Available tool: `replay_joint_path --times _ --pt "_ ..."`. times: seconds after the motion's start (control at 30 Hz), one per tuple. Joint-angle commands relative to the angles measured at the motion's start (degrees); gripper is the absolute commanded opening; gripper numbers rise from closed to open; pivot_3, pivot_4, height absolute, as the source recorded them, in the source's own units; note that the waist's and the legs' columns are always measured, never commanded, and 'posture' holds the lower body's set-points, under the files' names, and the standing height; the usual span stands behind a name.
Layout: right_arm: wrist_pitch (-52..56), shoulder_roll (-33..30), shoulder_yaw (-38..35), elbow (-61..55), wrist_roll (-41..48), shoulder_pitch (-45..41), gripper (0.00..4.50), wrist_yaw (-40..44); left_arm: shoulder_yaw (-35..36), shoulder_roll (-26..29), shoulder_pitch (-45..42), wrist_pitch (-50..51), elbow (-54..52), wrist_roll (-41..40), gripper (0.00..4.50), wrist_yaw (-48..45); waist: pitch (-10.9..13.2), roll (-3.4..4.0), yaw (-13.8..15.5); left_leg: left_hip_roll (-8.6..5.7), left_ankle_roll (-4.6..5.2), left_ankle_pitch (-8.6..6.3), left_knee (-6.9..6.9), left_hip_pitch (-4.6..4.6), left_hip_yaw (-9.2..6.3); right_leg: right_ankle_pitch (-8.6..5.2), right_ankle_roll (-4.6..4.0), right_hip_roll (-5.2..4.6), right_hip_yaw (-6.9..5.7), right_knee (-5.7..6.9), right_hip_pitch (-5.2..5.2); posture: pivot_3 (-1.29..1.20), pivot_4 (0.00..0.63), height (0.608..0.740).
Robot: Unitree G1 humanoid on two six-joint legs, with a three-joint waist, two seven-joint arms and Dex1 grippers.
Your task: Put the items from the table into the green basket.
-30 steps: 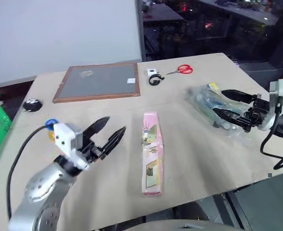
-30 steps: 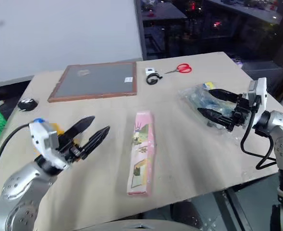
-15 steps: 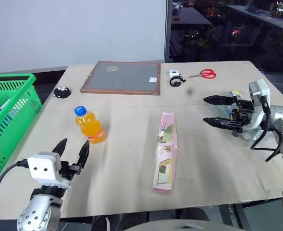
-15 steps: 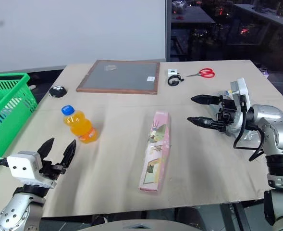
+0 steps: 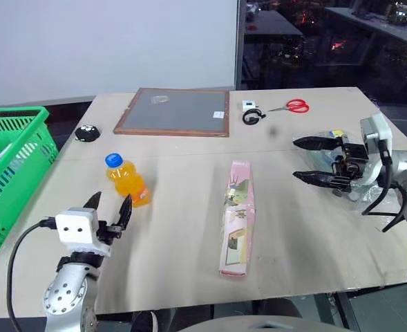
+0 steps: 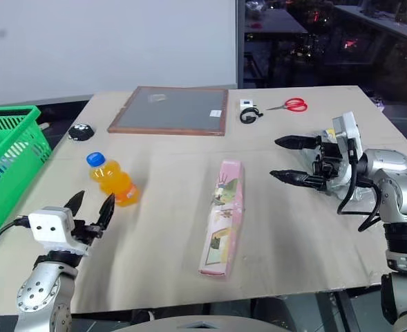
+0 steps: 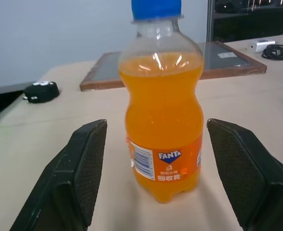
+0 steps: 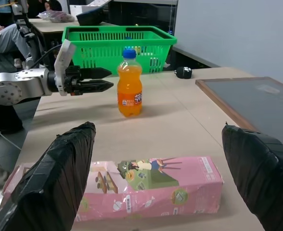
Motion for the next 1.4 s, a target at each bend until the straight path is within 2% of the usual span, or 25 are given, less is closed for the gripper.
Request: replay_joint_path --times 0.03,0.27,0.57,0.7,0.93,0.97,1.03,1.27,1.4 --pt "-1.28 -0.07 -1.68 -1.29 0.45 -0.04 4.43 -0.58 -0.37 0.54 -3.34 -1.51 2.83 1.38 3.44 1.79 0.00 0.00 -0.01 0.00 0.00 0.00 0.00 0.00 0.00 0.00 0.00 0.00 0.00 0.01 0.00 0.12 0.000 0.740" --pt "-2.49 0.52 -1.79 -1.75 0.08 0.08 4.43 -2.39 -4.33 -0.26 -12.19 -1.18 12.69 2.81 3.44 2.83 -0.04 -0.01 -0.01 -0.02 0.00 0.00 0.02 0.01 0.00 0.02 0.02 0.00 -0.01 0.02 0.03 0.09 0.000 0.740" --pt "-1.80 0.78 -2.16 -4.36 1.03 2.19 4.43 -4.11 -3.32 0.95 -18.96 -1.53 21.58 3.95 3.44 7.00 -0.05 0.01 -0.25 -0.01 0.00 0.00 0.00 0.00 -0.05 0.21 0.13 0.01 -0.03 0.02 0.03 0.08 0.000 0.740" --pt "-1.67 1.02 -2.22 -5.56 1.30 3.21 4.43 -4.92 -3.90 1.75 -20.88 1.30 22.37 2.16 3.44 5.70 -0.05 -0.01 -0.29 -0.02 0.00 0.00 0.00 0.00 -0.05 0.19 0.16 0.01 -0.03 0.02 0.03 0.07 0.000 0.740" --pt "-1.89 1.30 -2.52 -7.33 1.48 4.75 4.43 -6.95 -3.79 4.05 -21.05 -0.80 17.57 1.19 3.44 2.55 -0.05 -0.02 -0.88 -0.02 0.00 0.00 0.00 -0.01 -0.06 0.19 0.16 0.01 -0.03 0.02 0.03 0.05 0.000 0.740" --pt "-1.84 1.29 -2.56 -7.65 1.58 5.02 4.50 -7.16 -3.51 4.14 -20.97 -0.78 16.95 0.99 3.93 2.54 -0.06 -0.02 -1.04 -0.01 0.00 0.00 0.00 -0.02 -0.06 0.18 0.17 0.01 -0.04 0.01 0.03 0.04 0.000 0.740" --pt "-1.71 1.34 -2.64 -8.10 1.79 5.35 4.50 -7.61 -3.42 4.66 -21.02 0.45 16.39 1.11 4.38 2.79 -0.05 -0.02 -1.44 -0.02 0.00 0.00 0.00 -0.02 -0.06 0.18 0.18 -0.01 -0.04 0.00 0.03 0.05 0.000 0.740" --pt "-1.78 1.51 -2.41 -8.64 1.87 6.05 4.50 -8.60 -6.67 6.82 -28.88 14.59 20.45 0.24 4.38 2.13 -0.06 -0.02 -1.69 -0.02 0.00 0.00 0.02 0.01 -0.08 0.15 0.24 0.03 -0.04 0.08 0.03 0.04 0.000 0.740" --pt "-2.09 1.88 -2.75 -9.57 1.75 6.71 4.50 -9.76 -8.47 8.80 -35.47 19.45 27.51 2.50 4.38 2.97 -0.06 -0.02 -1.88 -0.02 0.00 0.00 0.02 -0.01 -0.09 0.15 0.24 0.04 -0.05 0.05 0.03 0.01 0.000 0.740"
